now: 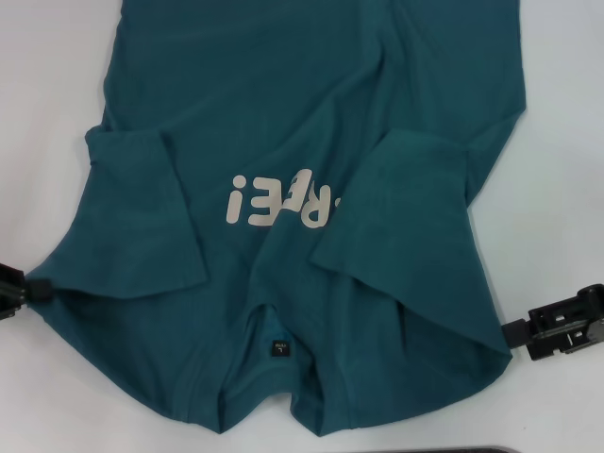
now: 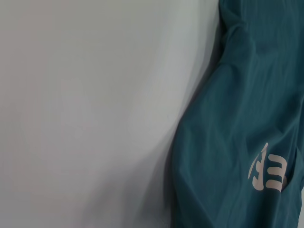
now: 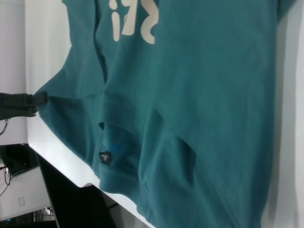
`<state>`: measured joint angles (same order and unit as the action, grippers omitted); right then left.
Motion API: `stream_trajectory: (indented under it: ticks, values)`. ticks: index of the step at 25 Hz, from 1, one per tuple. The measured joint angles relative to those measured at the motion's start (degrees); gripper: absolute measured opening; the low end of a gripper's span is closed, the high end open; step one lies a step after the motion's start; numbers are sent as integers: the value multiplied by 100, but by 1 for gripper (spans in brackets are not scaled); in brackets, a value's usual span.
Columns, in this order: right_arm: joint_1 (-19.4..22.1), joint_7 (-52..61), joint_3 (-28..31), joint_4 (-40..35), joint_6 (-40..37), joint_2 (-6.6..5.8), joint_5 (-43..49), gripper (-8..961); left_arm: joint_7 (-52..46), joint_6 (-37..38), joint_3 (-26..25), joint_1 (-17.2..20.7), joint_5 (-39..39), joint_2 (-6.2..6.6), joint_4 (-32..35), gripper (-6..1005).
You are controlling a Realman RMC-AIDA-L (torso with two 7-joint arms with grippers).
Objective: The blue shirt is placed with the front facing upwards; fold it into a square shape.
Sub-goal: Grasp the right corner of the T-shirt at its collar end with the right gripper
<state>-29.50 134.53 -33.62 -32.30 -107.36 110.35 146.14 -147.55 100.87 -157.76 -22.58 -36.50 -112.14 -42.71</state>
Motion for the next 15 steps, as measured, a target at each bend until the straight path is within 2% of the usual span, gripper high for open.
stream_trajectory:
  ticks: [15]
  values:
    - [-222, 369, -296, 396, 439, 22, 59, 864, -2, -15, -1, -1, 3, 0, -13, 2]
